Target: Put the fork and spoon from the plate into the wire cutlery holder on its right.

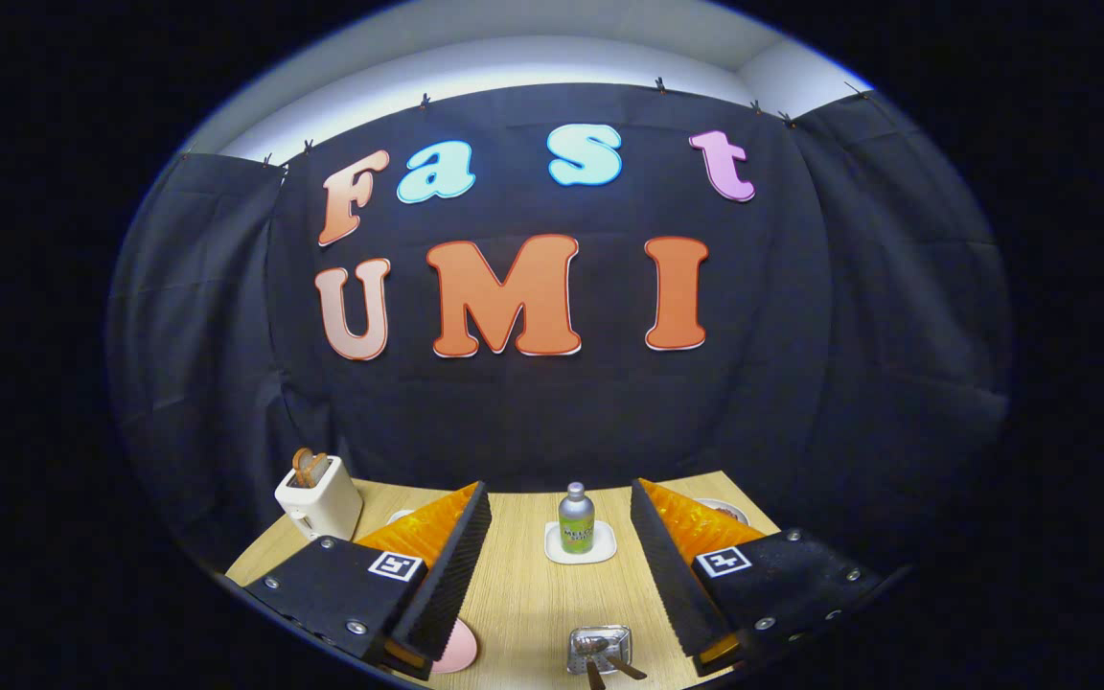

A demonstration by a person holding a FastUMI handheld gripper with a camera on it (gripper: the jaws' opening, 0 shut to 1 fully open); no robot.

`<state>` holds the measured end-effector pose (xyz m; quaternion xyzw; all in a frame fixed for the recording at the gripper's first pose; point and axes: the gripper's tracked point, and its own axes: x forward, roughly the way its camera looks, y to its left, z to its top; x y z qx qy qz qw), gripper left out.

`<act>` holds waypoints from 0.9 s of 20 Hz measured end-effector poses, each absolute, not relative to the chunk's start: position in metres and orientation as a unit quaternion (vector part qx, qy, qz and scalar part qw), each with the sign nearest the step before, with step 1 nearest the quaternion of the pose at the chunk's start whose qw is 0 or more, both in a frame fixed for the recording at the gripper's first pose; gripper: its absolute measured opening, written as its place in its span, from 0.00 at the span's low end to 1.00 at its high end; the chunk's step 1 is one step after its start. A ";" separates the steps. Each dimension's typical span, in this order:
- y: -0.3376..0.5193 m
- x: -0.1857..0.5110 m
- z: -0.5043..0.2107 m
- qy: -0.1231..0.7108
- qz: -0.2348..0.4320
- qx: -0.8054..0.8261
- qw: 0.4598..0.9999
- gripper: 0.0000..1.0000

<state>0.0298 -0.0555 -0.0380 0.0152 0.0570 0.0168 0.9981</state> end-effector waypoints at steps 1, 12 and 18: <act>-0.054 0.030 -0.031 0.049 0.019 0.017 0.998 0.90; -0.034 0.030 0.008 -0.006 0.041 0.008 0.999 0.94; -0.029 0.030 0.006 -0.004 0.049 0.012 0.999 0.94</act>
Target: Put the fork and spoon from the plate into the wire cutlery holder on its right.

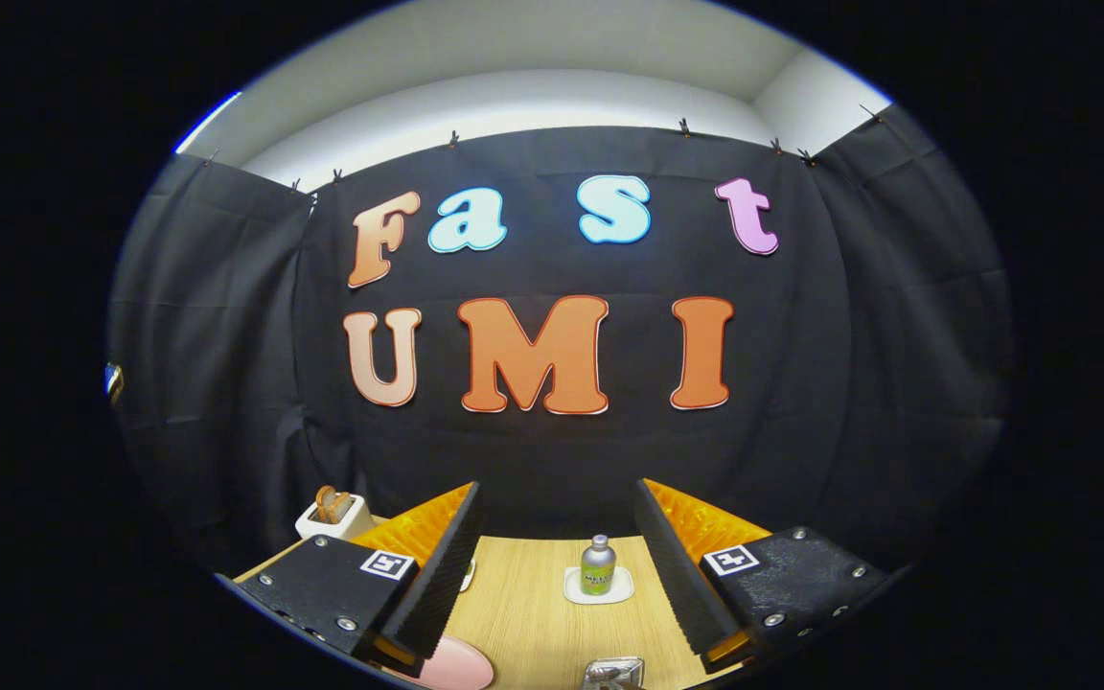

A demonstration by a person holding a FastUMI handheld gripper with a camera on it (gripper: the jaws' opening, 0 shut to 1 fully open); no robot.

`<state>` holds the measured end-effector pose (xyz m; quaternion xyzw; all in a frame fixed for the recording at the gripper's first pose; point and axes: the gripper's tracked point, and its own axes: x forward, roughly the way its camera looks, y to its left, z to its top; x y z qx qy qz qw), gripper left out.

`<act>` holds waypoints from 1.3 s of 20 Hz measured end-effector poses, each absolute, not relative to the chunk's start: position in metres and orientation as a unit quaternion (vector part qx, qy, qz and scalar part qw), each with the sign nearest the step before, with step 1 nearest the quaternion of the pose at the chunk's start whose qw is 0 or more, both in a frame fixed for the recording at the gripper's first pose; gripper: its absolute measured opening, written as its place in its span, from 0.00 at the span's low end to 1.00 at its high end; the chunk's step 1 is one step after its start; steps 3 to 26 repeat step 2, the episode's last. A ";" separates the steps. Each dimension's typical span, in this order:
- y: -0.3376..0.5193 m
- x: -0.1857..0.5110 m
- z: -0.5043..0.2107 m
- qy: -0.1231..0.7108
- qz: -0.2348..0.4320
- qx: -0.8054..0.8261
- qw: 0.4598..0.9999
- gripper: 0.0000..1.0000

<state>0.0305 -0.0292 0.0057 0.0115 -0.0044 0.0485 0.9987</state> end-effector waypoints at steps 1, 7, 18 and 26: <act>-0.029 0.032 0.004 -0.003 0.048 0.011 0.999 0.94; -0.028 0.031 0.002 0.000 0.050 0.012 0.999 0.94; -0.028 0.031 0.002 0.000 0.050 0.012 0.999 0.94; -0.028 0.031 0.002 0.000 0.050 0.012 0.999 0.94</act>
